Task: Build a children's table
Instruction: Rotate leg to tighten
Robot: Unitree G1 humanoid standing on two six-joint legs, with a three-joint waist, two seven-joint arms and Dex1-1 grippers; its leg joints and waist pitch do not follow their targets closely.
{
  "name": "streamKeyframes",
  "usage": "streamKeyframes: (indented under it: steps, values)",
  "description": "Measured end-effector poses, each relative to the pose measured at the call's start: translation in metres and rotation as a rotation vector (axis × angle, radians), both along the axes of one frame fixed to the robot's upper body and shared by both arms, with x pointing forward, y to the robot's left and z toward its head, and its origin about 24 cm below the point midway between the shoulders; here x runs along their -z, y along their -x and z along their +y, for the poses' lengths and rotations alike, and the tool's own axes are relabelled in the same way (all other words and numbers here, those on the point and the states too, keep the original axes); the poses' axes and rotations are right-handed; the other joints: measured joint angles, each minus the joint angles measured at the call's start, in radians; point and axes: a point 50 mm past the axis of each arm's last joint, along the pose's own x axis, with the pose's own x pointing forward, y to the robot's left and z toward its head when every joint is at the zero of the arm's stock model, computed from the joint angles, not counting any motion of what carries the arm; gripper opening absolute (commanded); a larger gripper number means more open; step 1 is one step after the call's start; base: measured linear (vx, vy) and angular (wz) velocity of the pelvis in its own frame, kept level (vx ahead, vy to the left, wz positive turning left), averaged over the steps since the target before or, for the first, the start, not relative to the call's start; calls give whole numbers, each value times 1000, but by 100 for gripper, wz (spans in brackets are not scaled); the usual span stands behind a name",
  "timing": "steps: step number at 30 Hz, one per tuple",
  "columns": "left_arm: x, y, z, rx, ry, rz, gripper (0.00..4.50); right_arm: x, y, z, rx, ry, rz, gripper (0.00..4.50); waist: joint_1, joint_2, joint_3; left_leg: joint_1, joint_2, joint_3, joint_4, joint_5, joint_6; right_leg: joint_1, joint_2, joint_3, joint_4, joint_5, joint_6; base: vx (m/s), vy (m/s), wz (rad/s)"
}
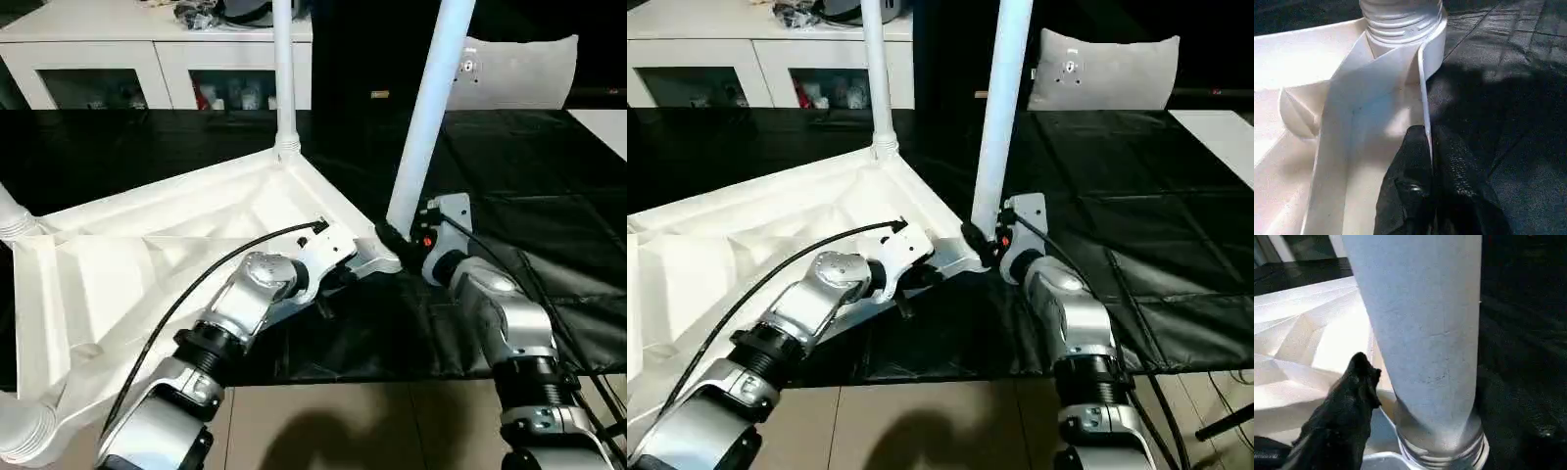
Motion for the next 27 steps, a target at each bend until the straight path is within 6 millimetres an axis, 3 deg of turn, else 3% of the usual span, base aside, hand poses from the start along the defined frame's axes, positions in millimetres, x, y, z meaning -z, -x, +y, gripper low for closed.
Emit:
streamKeyframes:
  steps: [9,14,17,27]
  values:
    - [-1,4,25,165,-49,-10,0,-2,19,-33,-264,99,-1,424,14,0,0,-2,0,0,1,0,2,-1,0,0,-1,2,-4,0,0,0]
    - [-2,8,38,269,-80,-12,0,-12,28,-54,-393,134,4,424,24,0,0,-2,0,1,1,1,6,-1,0,0,-1,3,-5,0,0,0]
    - [-3,9,44,306,-95,-9,0,-17,35,-53,-517,148,-5,424,25,0,0,-2,0,1,1,1,6,-1,0,0,-1,3,-5,0,0,0]
    - [-6,17,58,480,-114,38,0,-16,46,-48,-741,125,31,342,45,0,0,-3,0,1,3,0,7,-1,-1,0,0,3,-5,0,0,0]
